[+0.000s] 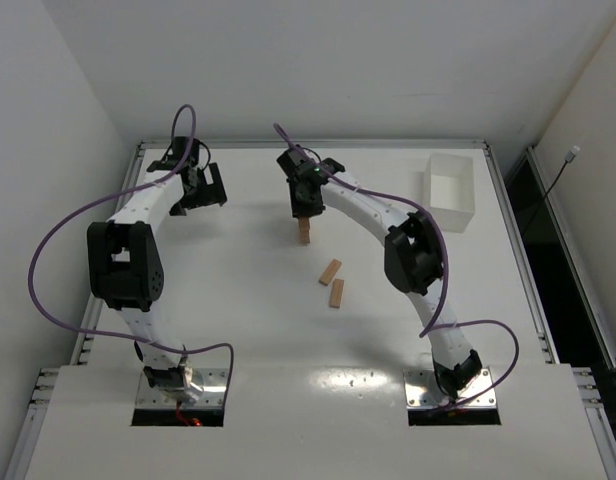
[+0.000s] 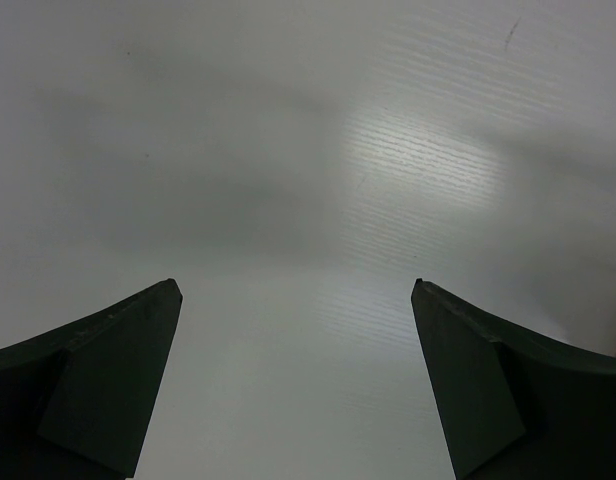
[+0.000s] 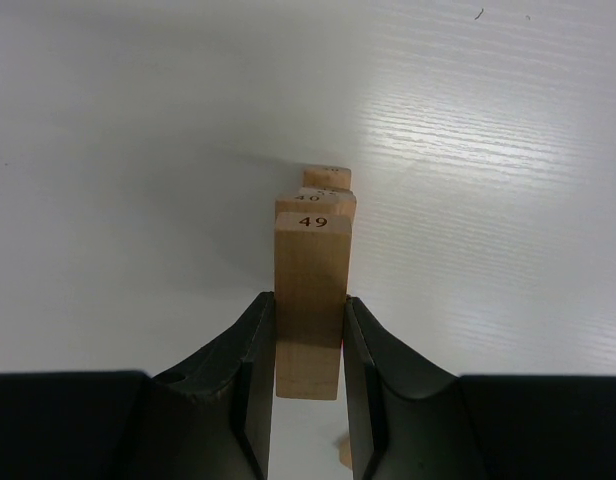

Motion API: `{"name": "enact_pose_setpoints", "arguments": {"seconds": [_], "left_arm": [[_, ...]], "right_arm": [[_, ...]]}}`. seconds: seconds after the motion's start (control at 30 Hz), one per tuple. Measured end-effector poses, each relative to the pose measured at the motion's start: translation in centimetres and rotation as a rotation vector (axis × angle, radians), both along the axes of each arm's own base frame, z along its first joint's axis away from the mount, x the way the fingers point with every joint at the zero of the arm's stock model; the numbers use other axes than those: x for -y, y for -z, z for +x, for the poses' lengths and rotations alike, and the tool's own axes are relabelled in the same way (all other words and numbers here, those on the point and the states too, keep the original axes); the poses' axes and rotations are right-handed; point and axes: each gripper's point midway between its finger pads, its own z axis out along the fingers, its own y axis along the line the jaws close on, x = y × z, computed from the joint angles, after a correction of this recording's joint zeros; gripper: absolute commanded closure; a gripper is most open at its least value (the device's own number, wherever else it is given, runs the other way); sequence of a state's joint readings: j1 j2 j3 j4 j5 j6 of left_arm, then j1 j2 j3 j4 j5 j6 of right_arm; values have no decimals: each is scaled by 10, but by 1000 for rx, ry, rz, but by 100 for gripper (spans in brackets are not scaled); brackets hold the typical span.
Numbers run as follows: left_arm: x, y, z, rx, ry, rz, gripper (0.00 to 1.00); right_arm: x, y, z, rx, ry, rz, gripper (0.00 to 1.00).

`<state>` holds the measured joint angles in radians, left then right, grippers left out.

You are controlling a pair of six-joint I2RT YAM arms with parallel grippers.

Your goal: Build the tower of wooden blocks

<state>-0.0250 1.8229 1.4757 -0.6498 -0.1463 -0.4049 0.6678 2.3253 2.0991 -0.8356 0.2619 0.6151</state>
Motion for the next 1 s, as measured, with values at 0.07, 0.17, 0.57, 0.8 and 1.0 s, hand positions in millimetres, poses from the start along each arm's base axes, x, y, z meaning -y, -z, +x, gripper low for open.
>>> {"name": "enact_pose_setpoints", "arguments": {"seconds": [0.07,0.17,0.57,0.8,1.0], "left_arm": [[0,1,1,0,0,0,0],[0,3,1,-6,0,0,0],[0,3,1,-7,0,0,0],[0,4,1,-8,0,1,0],[0,4,1,-8,0,0,0]], "right_arm": [[-1,0,1,4,-2,3,67],[-2,-1,2,9,-9,6,49],[-5,4,7,12,-18,12,36],[-7,16,10,2,-16,4,38],[-4,20,11,-3,-11,0,40]]}}
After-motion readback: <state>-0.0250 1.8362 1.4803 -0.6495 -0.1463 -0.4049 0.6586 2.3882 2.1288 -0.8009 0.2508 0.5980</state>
